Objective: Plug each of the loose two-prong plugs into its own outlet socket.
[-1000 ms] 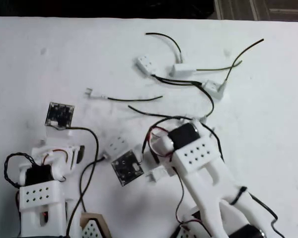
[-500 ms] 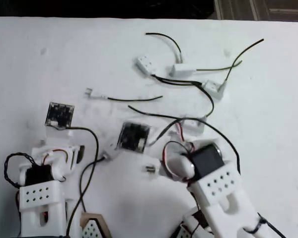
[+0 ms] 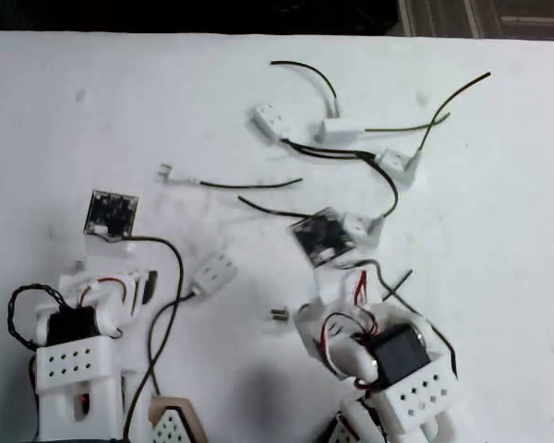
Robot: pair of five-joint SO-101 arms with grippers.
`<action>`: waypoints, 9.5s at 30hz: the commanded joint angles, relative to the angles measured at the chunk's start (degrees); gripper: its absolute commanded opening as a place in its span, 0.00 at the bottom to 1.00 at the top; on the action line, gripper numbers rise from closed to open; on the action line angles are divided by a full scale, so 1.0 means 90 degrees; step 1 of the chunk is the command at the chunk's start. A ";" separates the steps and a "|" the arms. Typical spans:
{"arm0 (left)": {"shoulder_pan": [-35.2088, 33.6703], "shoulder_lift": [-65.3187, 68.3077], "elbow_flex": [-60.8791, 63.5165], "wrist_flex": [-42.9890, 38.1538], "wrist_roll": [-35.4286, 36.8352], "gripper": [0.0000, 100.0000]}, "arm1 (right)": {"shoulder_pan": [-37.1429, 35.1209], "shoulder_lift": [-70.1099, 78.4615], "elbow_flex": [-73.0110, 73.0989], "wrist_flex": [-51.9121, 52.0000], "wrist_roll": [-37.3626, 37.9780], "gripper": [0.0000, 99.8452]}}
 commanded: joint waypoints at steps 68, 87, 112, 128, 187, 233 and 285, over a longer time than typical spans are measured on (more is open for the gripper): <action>-0.0044 -0.0122 -0.0020 -0.0137 0.0049 0.26 | 0.1744 0.6969 -0.1709 -0.1724 -0.3106 0.02; -0.0044 -0.0122 -0.0020 -0.0137 0.0039 0.26 | 0.2857 0.7038 -0.3907 -0.1861 0.2393 0.02; -0.0044 -0.0122 -0.0020 -0.0137 0.0029 0.26 | 0.2916 0.7458 -0.4142 -0.0513 0.3556 0.23; -0.0044 -0.0122 -0.0020 -0.0137 0.0029 0.26 | 0.2857 0.8894 -0.4190 -0.0933 0.3556 0.23; -0.0054 -0.0122 -0.0020 -0.0137 0.0039 0.26 | 0.2291 0.9802 -0.5040 0.0190 0.2872 0.02; 0.2662 -0.4391 -0.0098 -0.0274 0.2422 0.26 | -0.2056 0.1939 -0.2510 -0.1187 0.0430 0.02; -0.1353 -0.4488 0.1065 0.0410 0.1495 0.26 | -0.1040 0.6442 -0.1768 -0.6042 0.0479 0.02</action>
